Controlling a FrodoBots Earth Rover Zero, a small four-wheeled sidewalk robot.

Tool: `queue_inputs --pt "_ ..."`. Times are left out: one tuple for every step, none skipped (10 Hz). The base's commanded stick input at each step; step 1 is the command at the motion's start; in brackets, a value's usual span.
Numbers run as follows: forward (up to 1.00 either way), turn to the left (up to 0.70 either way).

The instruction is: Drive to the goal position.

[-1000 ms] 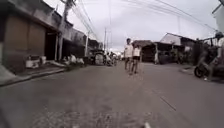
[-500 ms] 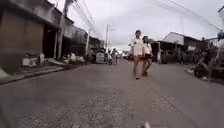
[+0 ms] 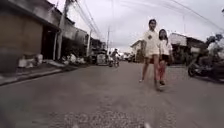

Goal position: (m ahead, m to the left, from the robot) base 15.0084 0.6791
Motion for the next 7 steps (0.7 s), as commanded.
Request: queue_inputs --pt "0.7 0.0" --pt "0.7 0.0" --pt "0.7 0.0" --pt "0.7 0.0" --pt "0.7 0.0" --pt "0.7 0.0" --pt "0.7 0.0"
